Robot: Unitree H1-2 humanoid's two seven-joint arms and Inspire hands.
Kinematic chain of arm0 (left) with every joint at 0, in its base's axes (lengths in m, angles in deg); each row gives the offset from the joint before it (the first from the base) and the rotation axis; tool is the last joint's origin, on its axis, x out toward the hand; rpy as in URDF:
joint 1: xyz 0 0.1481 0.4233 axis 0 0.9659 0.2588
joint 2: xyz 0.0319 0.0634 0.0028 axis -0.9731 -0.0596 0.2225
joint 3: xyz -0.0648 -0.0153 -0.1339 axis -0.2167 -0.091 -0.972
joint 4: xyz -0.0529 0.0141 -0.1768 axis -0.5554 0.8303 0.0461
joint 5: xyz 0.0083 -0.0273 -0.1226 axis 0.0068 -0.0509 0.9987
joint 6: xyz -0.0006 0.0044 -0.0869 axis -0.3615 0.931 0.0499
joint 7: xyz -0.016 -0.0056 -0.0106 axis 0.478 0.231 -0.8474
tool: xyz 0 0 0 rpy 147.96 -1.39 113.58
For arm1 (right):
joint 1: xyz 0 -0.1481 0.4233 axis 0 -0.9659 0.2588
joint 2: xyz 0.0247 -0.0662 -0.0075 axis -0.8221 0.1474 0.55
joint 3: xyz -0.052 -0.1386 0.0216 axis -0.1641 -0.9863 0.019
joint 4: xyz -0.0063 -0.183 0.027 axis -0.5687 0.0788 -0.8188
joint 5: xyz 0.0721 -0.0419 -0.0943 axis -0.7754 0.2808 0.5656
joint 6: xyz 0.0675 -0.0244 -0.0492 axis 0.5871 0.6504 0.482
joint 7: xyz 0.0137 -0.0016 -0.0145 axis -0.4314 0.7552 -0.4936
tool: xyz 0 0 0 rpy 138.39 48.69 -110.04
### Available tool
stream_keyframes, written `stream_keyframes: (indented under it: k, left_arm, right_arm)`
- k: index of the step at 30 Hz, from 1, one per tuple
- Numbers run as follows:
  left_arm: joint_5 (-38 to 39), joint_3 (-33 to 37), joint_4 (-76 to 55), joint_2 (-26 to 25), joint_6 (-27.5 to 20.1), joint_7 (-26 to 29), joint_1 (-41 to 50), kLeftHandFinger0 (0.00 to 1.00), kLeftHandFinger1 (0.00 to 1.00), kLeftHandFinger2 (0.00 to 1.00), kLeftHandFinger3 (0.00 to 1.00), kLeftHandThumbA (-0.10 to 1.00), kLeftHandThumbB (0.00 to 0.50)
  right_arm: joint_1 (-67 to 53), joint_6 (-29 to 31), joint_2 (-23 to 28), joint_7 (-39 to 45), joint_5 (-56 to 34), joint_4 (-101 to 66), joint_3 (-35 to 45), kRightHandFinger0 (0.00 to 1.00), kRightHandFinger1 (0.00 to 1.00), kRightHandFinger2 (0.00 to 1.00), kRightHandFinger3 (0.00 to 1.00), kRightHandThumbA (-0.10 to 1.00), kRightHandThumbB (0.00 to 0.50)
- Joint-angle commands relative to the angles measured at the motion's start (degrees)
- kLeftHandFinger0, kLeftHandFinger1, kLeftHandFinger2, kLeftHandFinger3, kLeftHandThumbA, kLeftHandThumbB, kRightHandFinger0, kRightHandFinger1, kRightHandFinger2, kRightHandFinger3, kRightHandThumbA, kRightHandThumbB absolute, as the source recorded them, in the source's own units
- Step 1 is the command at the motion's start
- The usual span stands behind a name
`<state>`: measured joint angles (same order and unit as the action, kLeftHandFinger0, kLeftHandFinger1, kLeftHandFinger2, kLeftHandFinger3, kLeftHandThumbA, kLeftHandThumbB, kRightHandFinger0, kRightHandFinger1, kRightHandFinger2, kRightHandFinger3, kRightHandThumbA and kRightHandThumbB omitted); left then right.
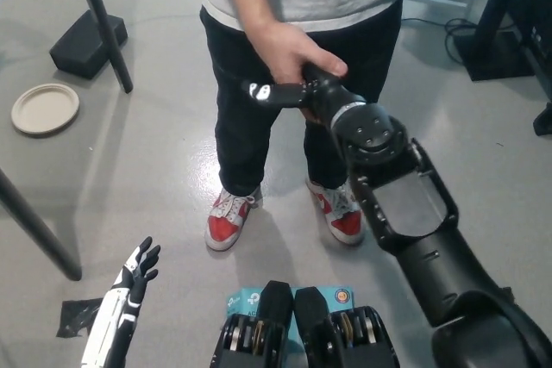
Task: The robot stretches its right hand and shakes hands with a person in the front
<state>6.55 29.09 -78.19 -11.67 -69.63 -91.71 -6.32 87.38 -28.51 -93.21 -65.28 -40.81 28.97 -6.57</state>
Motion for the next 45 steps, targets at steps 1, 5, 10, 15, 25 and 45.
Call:
stream_keyframes:
  k: [1,5,10,15,25,45]
  left_arm:
    - [0.4,-0.5,-0.4,-1.0,-2.6,0.6,0.2,1.00,1.00,1.00,1.00,1.00,0.124]
    - [-0.5,-0.3,0.0,-1.1,-2.9,0.8,0.4,1.00,1.00,1.00,1.00,1.00,0.129]
    - [-0.6,-0.6,-0.1,-1.1,-2.3,0.9,0.4,1.00,1.00,1.00,1.00,1.00,0.131]
    - [0.0,-1.0,0.5,-1.6,-2.5,0.8,-0.2,1.00,1.00,1.00,1.00,1.00,0.137]
    - [-1.3,-0.5,-0.1,-1.6,-2.1,0.9,0.1,1.00,1.00,1.00,1.00,1.00,0.128]
    - [-0.5,-0.6,0.0,-1.6,-1.2,0.7,-1.2,1.00,1.00,1.00,1.00,1.00,0.134]
  right_arm:
    - [1.2,4.7,-1.0,-6.7,4.2,-3.4,-0.2,1.00,1.00,1.00,1.00,-0.10,0.199]
    - [-0.6,4.5,-0.7,-6.1,4.9,-7.2,-0.5,1.00,1.00,1.00,1.00,-0.10,0.161]
    - [-3.0,2.7,-0.5,-5.2,6.2,-14.3,-1.3,1.00,1.00,1.00,1.00,-0.10,0.151]
    - [-6.2,-1.0,-0.7,-3.0,7.1,-30.3,-2.2,1.00,1.00,1.00,1.00,-0.06,0.190]
    - [-7.8,-13.8,-0.3,2.8,7.8,-64.9,-3.9,1.00,1.00,1.00,1.00,-0.03,0.192]
    - [3.6,1.0,3.3,-3.2,6.6,1.7,-0.9,1.00,1.00,1.00,1.00,0.04,0.216]
